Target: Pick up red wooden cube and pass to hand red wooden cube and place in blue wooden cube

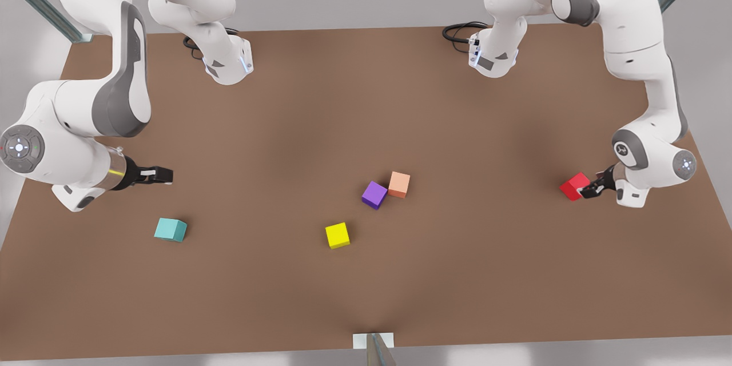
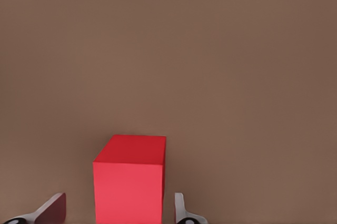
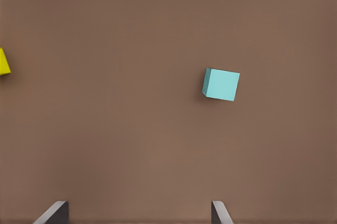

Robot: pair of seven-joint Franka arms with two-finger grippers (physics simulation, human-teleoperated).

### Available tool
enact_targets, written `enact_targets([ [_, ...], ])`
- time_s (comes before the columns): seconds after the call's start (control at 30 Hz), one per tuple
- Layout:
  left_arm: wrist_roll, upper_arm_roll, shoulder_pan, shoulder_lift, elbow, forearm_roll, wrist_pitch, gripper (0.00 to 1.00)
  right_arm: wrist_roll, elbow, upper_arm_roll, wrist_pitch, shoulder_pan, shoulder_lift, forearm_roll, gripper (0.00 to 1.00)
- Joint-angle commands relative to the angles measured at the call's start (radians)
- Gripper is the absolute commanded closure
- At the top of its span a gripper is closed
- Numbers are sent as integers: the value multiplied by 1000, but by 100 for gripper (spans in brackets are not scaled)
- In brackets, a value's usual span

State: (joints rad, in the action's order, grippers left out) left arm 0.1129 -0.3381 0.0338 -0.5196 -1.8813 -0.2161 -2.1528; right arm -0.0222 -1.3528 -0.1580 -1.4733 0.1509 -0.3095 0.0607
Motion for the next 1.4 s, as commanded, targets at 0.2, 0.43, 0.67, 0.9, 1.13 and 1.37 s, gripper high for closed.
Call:
enact_targets([
  [0.2, 24, 7, -6, -80, -1, -5, -76, 0, -1, -6, 3, 2, 4, 1, -5, 0],
  [0.43, 22, 21, -3, -128, 4, -5, -114, 0, -1, -8, 3, 2, 9, 0, -7, 0],
  [0.67, 33, 96, 9, -89, 76, -89, 57, 48, -1, -12, 3, 2, 10, 1, -7, 0],
  [0.9, 188, 465, -2, -160, 534, -505, 545, 46, -499, -8, 20, 2, 10, -43, 181, 0],
  [1.13, 42, 774, -84, -464, 798, -621, 406, 45, -1478, 161, 140, -44, -14, -549, 936, 0],
  [1.37, -189, 777, -75, -500, 794, -812, 395, 45, -1990, 258, 318, -341, 10, -697, 1153, 0],
])
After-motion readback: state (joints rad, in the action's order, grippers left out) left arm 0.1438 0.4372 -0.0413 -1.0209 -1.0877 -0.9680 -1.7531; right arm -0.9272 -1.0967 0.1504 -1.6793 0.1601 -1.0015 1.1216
